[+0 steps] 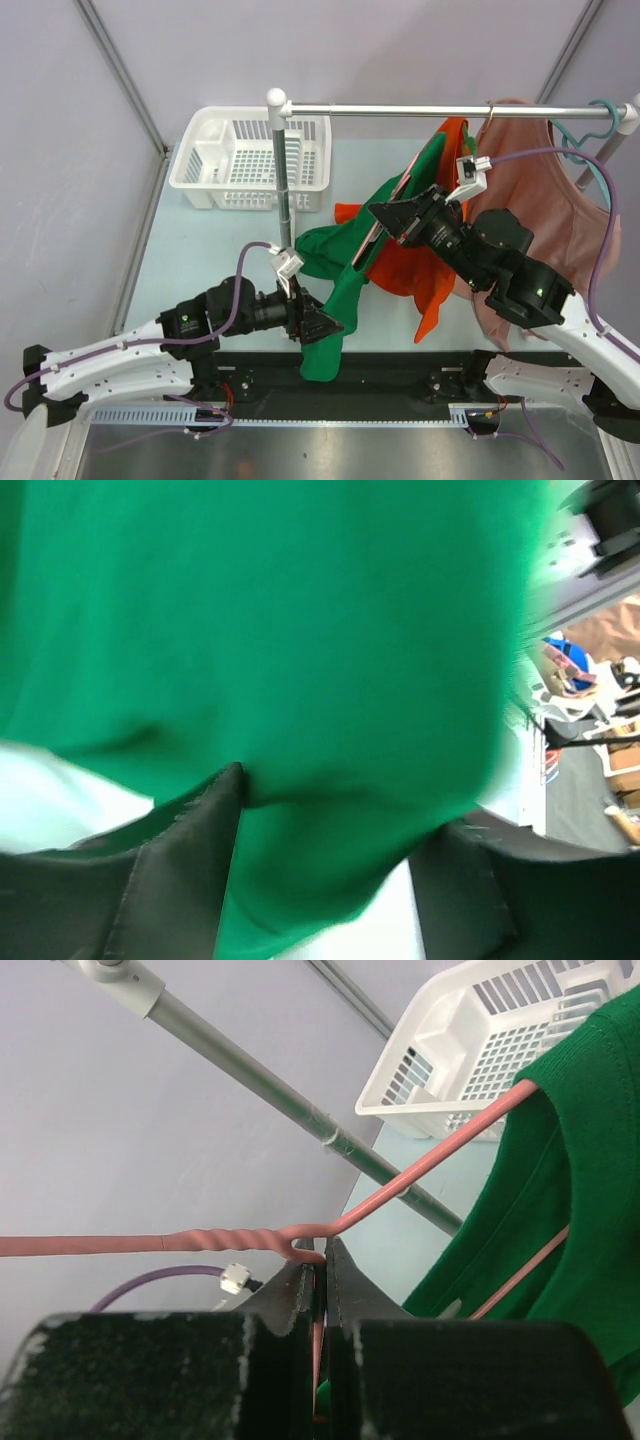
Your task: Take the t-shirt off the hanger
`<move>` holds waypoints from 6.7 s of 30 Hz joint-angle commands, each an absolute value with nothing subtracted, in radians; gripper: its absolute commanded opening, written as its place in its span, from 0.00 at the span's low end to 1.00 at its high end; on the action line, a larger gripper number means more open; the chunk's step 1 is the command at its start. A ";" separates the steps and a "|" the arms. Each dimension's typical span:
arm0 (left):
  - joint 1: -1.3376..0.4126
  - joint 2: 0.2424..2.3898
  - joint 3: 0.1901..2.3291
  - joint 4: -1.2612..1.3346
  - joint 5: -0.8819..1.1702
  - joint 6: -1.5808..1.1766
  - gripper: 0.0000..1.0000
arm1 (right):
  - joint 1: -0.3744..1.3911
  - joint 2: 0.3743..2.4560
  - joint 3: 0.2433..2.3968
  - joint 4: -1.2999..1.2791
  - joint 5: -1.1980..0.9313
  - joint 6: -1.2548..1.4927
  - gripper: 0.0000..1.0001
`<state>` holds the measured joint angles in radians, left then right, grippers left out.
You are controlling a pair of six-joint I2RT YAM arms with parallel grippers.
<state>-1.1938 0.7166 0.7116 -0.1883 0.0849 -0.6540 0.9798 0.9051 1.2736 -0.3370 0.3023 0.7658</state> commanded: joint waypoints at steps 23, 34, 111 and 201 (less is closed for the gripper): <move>-1.198 0.397 0.394 -0.436 -0.327 -1.020 0.00 | 0.973 0.802 1.353 -0.291 0.483 0.724 0.00; -1.198 0.550 0.491 -0.379 -0.374 -0.963 0.00 | 0.965 0.805 1.399 -0.394 0.281 0.794 0.00; -1.367 1.127 1.304 -0.388 -0.267 -0.538 0.14 | 0.965 0.885 1.344 -0.571 0.121 0.807 0.01; -1.000 0.693 0.492 -0.219 -0.094 -0.851 0.88 | 0.965 0.606 1.397 -0.841 0.396 0.678 0.93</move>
